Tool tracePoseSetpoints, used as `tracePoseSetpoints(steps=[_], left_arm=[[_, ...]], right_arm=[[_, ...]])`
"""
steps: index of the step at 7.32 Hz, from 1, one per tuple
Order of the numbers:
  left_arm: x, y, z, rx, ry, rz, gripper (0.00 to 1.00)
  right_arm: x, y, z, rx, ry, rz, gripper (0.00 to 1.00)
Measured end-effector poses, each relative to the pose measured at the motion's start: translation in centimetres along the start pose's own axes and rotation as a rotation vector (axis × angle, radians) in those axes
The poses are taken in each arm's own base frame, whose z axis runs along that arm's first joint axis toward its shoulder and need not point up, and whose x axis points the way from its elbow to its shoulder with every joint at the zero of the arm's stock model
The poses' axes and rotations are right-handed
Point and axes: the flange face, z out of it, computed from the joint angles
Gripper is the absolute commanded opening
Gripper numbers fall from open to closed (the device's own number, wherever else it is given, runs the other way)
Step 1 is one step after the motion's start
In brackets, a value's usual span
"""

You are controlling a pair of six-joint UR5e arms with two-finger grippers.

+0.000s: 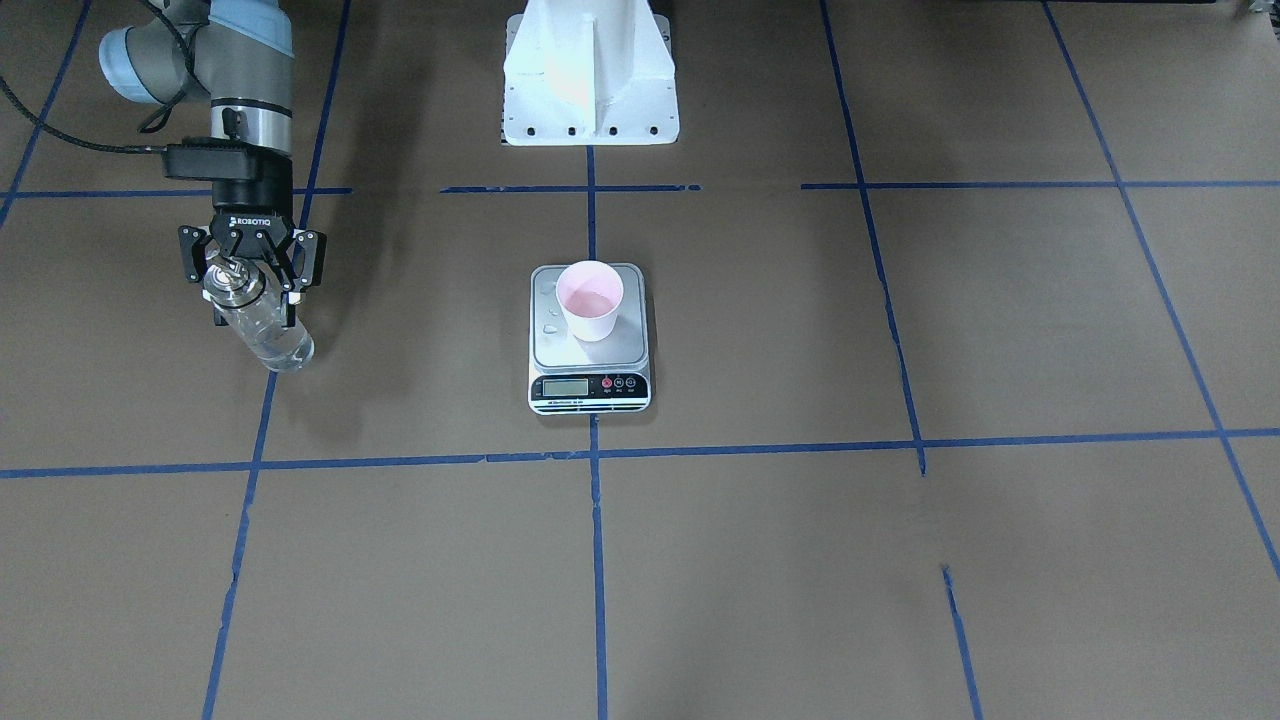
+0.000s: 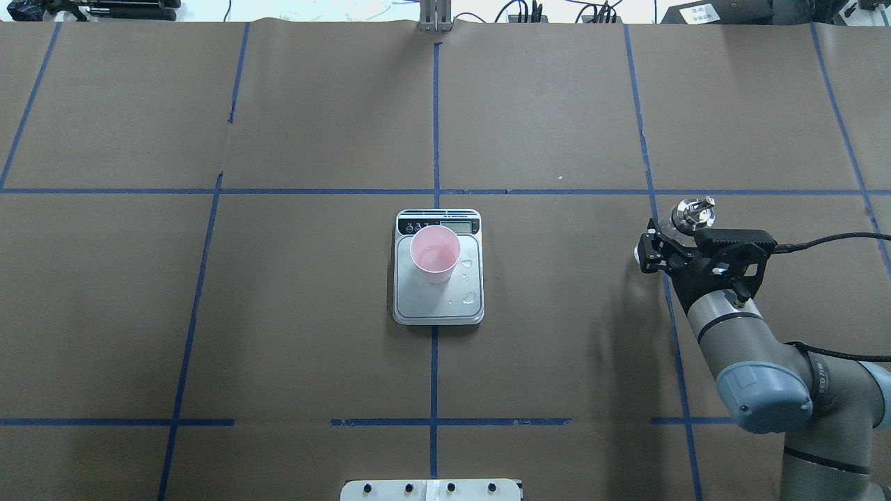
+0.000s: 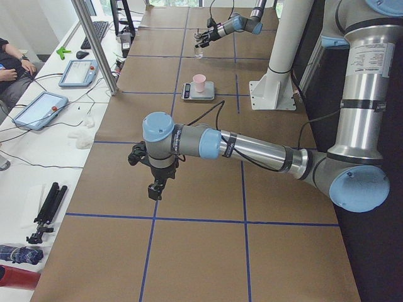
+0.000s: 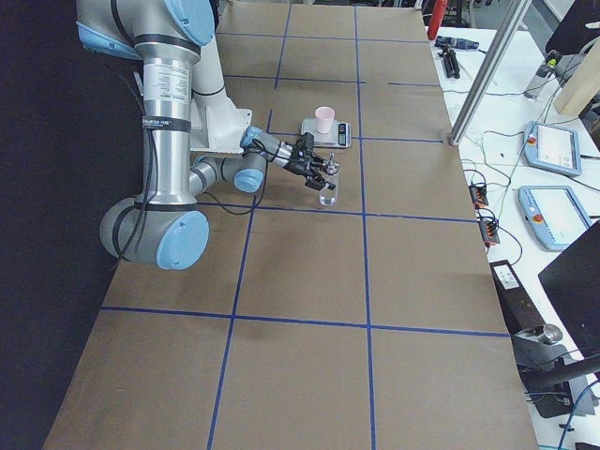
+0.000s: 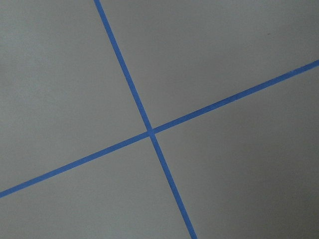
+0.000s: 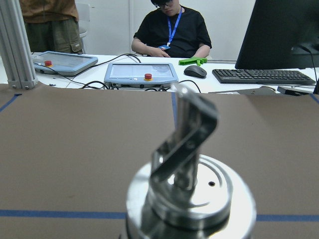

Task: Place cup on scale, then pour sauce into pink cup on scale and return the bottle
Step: 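Grasp the glass sauce bottle with the right gripper and lift it, then carry the bottle with the right gripper over the pink cup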

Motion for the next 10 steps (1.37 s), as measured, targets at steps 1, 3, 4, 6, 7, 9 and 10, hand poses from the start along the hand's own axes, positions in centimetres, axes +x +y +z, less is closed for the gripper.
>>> tracePoseSetpoints(steps=[1, 3, 4, 6, 7, 9, 10], left_arm=[[-0.3, 0.8, 0.4, -0.009, 0.003, -0.01, 1.0], [-2.1, 4.3, 0.6, -0.021, 0.004, -0.073, 1.0], [-3.3, 6.2, 0.5, -0.02, 0.003, -0.113, 1.0], [-4.3, 7.8, 0.2, -0.014, -0.002, -0.147, 1.0], [-4.4, 7.9, 0.1, -0.012, -0.002, -0.15, 1.0], [-4.4, 7.6, -0.1, -0.008, -0.003, -0.149, 1.0], [-4.4, 7.6, -0.1, -0.007, -0.004, -0.15, 1.0]], right_arm=[[-1.0, -1.1, -0.1, 0.014, -0.01, -0.067, 0.0], [-2.4, -3.1, 0.0, 0.04, -0.021, -0.198, 0.0], [-3.0, -4.1, -0.1, 0.052, -0.027, -0.239, 0.0], [-4.9, -5.8, 0.0, 0.064, -0.034, -0.273, 0.0], [-6.9, -6.5, 0.2, 0.053, -0.018, -0.31, 0.0], [-13.3, -8.2, 0.4, -0.025, 0.095, -0.475, 0.0], [-16.6, -8.6, -0.3, -0.048, 0.146, -0.56, 0.0]])
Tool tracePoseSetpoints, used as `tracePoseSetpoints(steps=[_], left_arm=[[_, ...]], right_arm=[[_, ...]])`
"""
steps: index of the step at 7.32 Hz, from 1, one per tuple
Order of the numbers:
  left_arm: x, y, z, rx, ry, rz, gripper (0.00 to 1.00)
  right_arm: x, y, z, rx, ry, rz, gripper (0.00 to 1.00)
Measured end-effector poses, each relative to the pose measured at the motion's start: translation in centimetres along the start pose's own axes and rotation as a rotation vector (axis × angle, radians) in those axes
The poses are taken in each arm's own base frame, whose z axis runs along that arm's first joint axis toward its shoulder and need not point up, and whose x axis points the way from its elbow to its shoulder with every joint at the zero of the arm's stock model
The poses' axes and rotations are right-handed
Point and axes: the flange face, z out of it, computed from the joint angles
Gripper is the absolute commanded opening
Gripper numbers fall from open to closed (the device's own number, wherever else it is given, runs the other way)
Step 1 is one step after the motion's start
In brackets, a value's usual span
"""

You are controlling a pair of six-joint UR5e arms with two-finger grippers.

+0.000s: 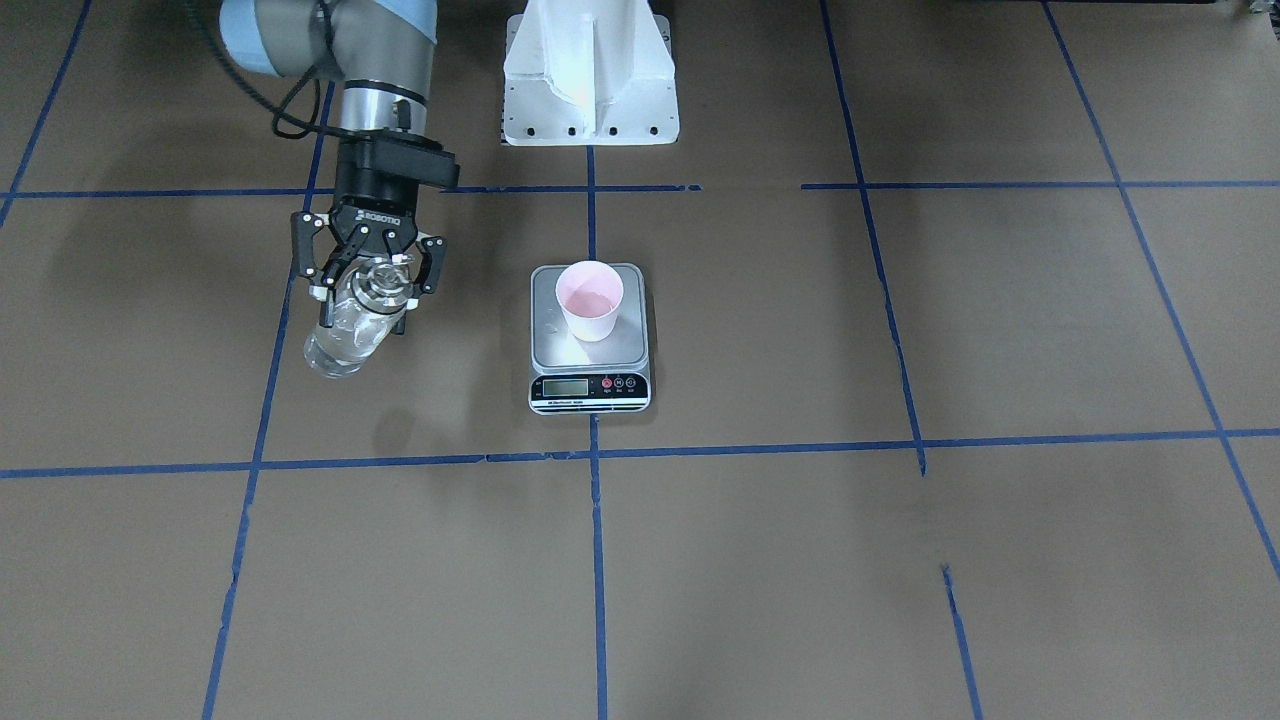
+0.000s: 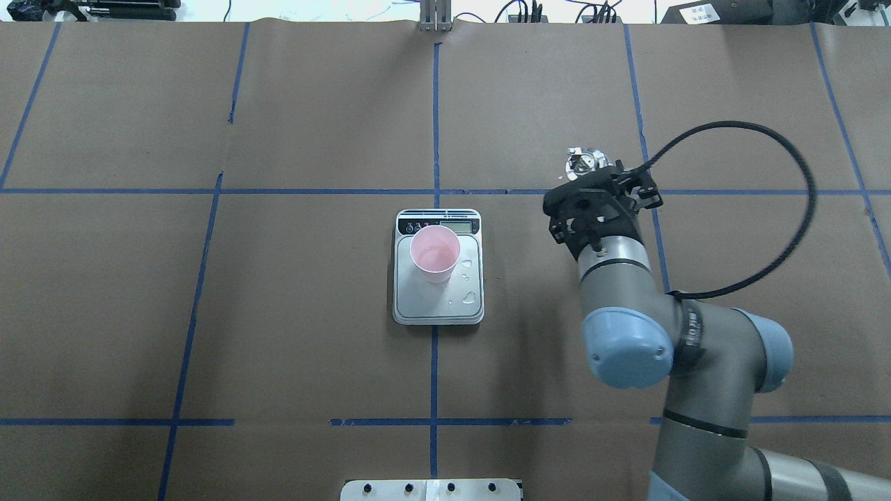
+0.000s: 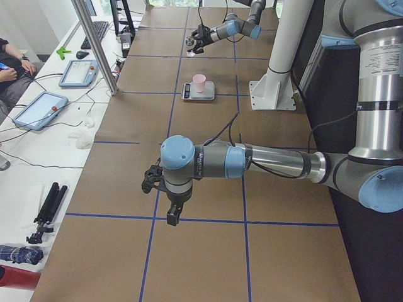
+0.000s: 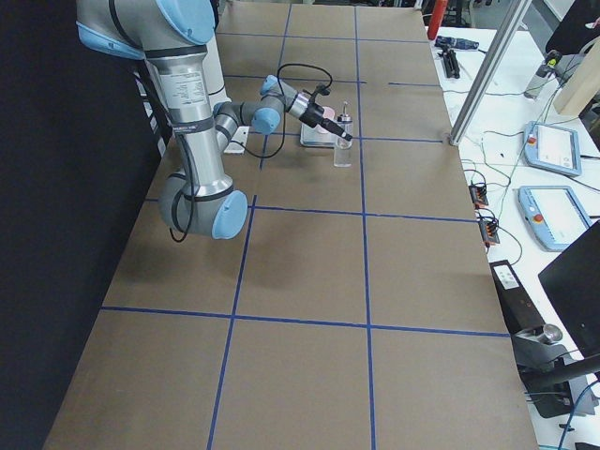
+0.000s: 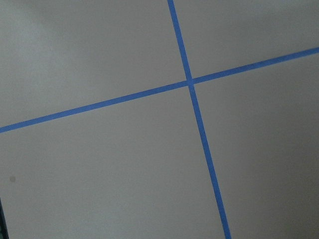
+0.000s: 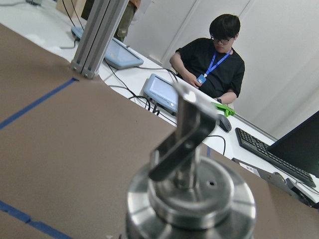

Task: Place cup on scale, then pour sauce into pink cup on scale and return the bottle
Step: 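Carry the bottle with the right gripper over the pink cup, then tilt the bottle with the right gripper to pour into the cup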

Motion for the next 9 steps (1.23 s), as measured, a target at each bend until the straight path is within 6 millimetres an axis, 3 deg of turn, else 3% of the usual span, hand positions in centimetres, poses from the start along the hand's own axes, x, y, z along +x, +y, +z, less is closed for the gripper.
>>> tracePoseSetpoints(steps=[1, 3, 5, 9], left_arm=[[0.0, 0.0, 0.0, -0.001, 0.0, -0.001, 1.0], [0.0, 0.0, 0.0, -0.002, 0.001, -0.002, 1.0], [0.0, 0.0, 0.0, -0.003, 0.001, -0.003, 1.0], [0.1, -0.2, -0.1, -0.001, 0.001, 0.0, 1.0]], right_arm=[[-2.5, -0.6, -0.9, 0.0, 0.04, -0.073, 0.0], [-6.9, 0.9, -1.2, 0.044, 0.114, -0.21, 0.0], [-10.0, 1.3, -1.1, 0.087, 0.187, -0.409, 0.0], [-10.6, 1.2, -1.0, 0.142, 0.307, -0.689, 0.0]])
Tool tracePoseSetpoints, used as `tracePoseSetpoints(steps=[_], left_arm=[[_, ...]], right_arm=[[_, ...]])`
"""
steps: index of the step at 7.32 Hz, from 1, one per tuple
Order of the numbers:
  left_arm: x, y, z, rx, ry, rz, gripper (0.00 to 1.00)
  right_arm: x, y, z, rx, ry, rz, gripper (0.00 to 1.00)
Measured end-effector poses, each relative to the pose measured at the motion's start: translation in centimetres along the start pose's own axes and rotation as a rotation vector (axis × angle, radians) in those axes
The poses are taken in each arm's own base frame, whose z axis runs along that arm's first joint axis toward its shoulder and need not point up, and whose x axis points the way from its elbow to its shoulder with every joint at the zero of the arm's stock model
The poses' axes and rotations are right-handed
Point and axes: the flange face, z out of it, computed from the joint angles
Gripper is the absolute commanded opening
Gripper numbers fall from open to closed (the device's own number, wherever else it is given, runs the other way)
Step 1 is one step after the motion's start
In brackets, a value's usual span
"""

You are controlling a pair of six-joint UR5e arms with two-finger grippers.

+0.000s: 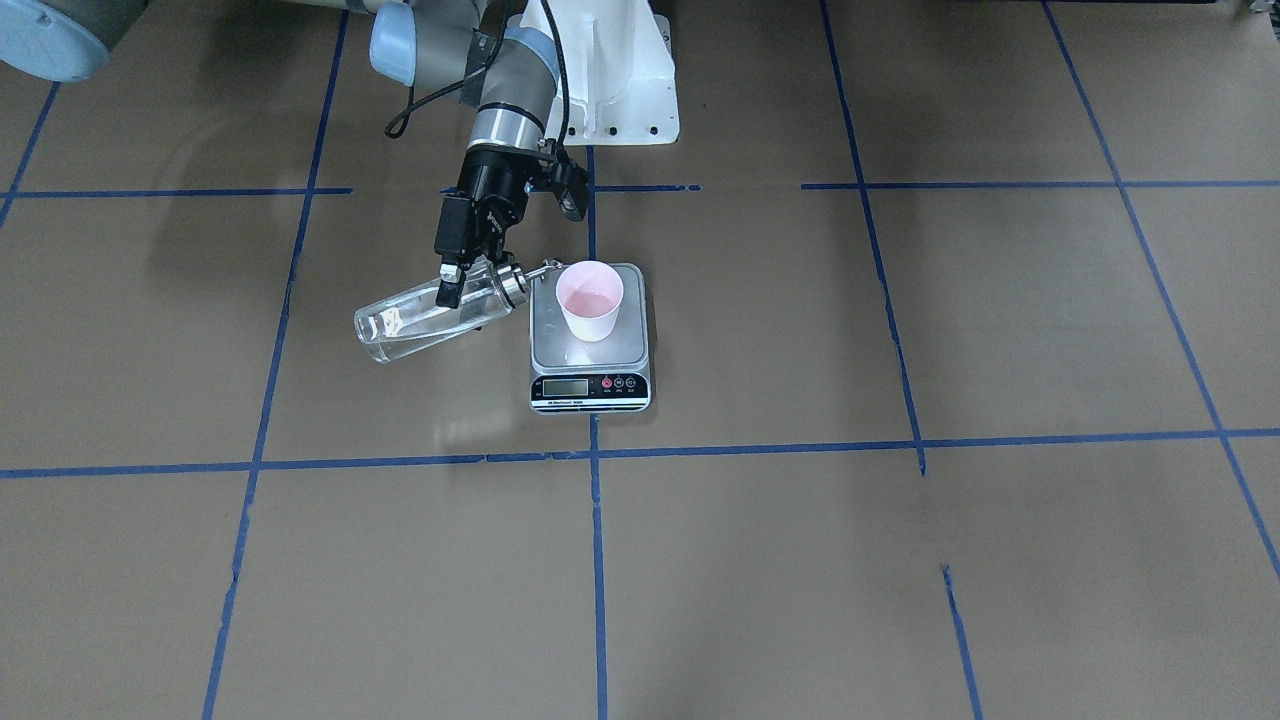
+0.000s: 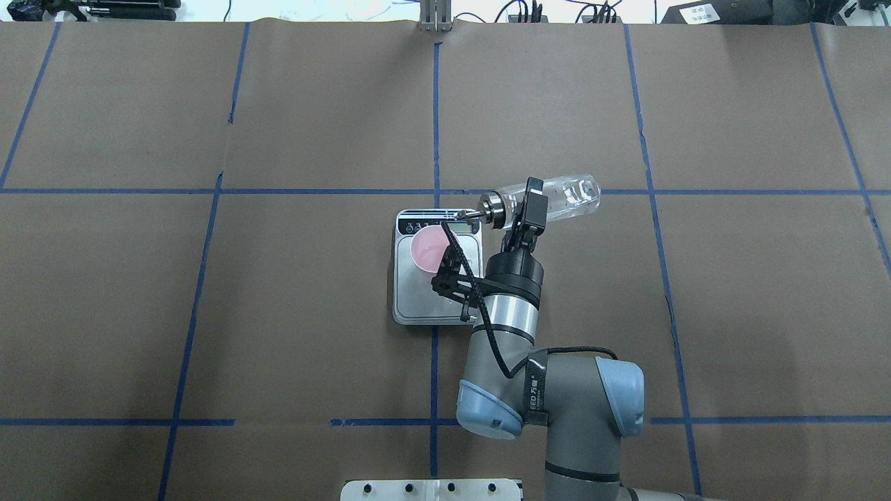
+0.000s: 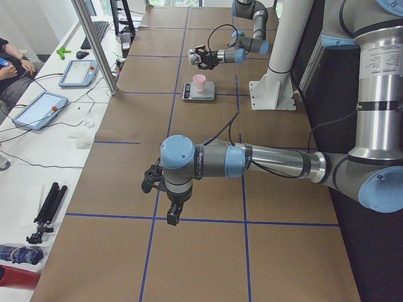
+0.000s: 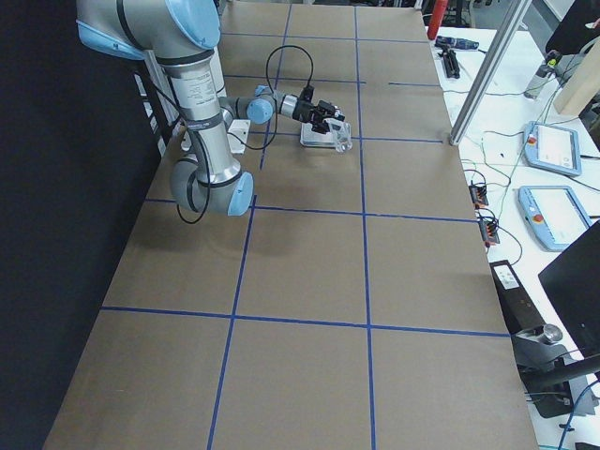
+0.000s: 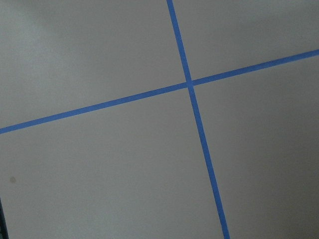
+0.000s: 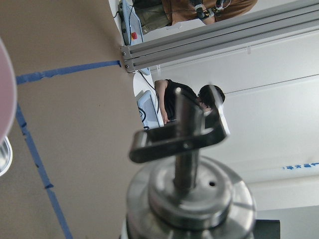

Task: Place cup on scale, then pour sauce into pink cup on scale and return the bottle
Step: 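Tilt the bottle with the right gripper to pour into the cup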

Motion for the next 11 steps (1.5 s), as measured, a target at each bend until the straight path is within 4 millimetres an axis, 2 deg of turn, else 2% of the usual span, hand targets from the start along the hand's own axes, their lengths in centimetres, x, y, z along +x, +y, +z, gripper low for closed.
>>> tracePoseSetpoints(steps=[4, 8, 11], left_arm=[[0.06, -0.18, -0.11, 0.003, -0.001, 0.003, 1.0], [0.09, -0.28, -0.18, 0.004, -0.001, 0.004, 1.0], [0.1, -0.28, -0.18, 0.004, -0.001, 0.004, 1.0]], right_arm=[[0.35, -0.03, 0.32, 0.029, 0.11, -0.221, 0.0], [0.32, 0.17, 0.6, 0.031, 0.157, -0.338, 0.0], [0.35, 0.2, 0.65, 0.031, 0.165, -0.353, 0.0]])
